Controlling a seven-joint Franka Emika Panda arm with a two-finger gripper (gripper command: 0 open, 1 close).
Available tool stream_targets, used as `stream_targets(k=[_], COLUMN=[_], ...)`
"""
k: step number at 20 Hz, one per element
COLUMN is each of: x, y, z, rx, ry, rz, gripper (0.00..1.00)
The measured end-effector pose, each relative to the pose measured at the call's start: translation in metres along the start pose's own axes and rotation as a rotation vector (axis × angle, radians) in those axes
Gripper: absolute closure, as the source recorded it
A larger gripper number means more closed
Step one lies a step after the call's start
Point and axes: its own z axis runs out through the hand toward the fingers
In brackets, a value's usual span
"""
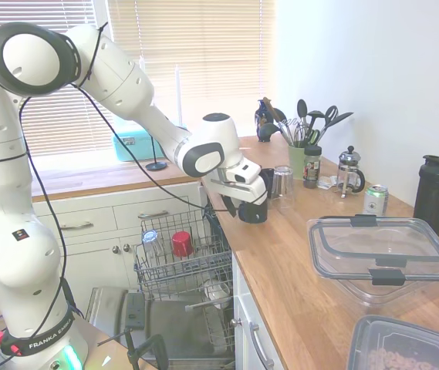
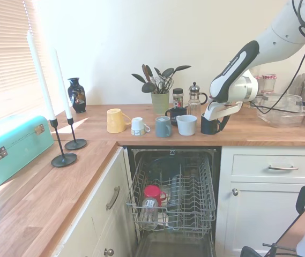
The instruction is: Unload a mug from dishwasher
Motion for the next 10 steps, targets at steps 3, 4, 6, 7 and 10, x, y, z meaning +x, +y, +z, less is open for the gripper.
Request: stream_targets(k=[3, 4, 6, 7, 10], x=[-0.007, -0.01, -0.017, -0.022, -0.044], y=[-0.001, -0.002, -0.005, -0.006, -0.005], z=[-0.015, -0.024, -0.046, -0.06, -0.099], rx=[0.005, 0.011, 0.028, 0.037, 0.063], ry=[0.02, 0.031, 0.059, 0.076, 0.111], rz=[0.0, 0.0, 0.002, 0.005, 0.015], gripper=[0.0, 0.0, 0.0, 0.0, 0.0])
